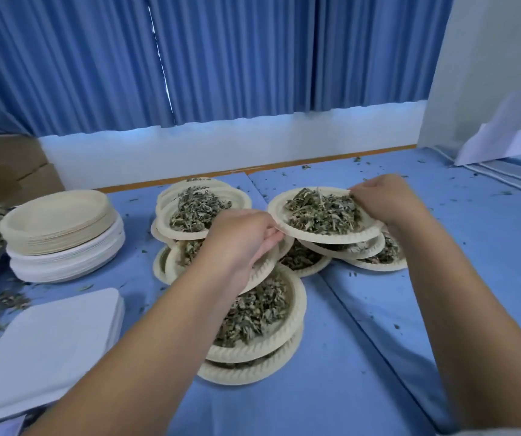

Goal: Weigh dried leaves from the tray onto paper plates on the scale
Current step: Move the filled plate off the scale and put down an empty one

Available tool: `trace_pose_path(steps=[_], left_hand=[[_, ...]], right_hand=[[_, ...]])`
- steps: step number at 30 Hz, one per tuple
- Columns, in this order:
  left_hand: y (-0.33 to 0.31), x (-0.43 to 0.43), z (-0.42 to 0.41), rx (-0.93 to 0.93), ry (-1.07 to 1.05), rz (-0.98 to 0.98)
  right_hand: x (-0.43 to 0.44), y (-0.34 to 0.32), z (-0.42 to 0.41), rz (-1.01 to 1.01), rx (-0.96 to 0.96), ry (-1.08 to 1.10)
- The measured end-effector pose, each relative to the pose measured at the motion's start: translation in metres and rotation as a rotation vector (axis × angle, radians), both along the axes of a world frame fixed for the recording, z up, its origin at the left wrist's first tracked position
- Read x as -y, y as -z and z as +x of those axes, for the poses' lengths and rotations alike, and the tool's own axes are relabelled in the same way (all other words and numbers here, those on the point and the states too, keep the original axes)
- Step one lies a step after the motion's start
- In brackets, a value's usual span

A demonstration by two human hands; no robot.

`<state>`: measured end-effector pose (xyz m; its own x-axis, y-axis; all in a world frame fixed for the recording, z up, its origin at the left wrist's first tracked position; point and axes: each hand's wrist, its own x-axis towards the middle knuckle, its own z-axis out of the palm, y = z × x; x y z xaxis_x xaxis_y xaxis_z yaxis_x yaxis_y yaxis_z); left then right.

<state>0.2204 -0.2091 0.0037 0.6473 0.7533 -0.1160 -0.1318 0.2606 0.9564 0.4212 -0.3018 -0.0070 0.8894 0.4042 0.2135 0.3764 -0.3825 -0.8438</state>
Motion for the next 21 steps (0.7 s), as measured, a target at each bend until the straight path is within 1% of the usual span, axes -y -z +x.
trace_pose_path(steps=[3,5,7,8,11,13,16,21], left_hand=[[-0.003,-0.016,0.020,-0.223,0.055,0.124],[-0.004,-0.029,0.033,-0.411,0.064,0.258],[-0.005,-0.040,0.044,-0.551,0.079,0.413],[-0.007,-0.043,0.048,-0.605,0.087,0.511],[-0.011,-0.050,0.061,-0.787,0.080,0.897],[-0.012,-0.053,0.068,-0.868,0.084,1.073],[-0.007,-0.059,0.078,-0.943,0.086,1.186],[-0.003,-0.060,0.089,-0.995,0.067,1.277]], right_hand=[[0.000,0.005,0.007,-0.015,-0.030,0.021],[-0.002,0.008,0.013,-0.032,-0.045,0.017],[-0.004,0.012,0.015,-0.051,-0.058,0.014],[-0.006,0.014,0.016,-0.061,-0.064,0.019],[-0.011,0.020,0.021,-0.074,-0.074,0.037],[-0.013,0.021,0.021,-0.071,-0.090,0.040],[-0.016,0.023,0.021,-0.072,-0.116,0.033],[-0.016,0.026,0.027,-0.088,-0.175,0.025]])
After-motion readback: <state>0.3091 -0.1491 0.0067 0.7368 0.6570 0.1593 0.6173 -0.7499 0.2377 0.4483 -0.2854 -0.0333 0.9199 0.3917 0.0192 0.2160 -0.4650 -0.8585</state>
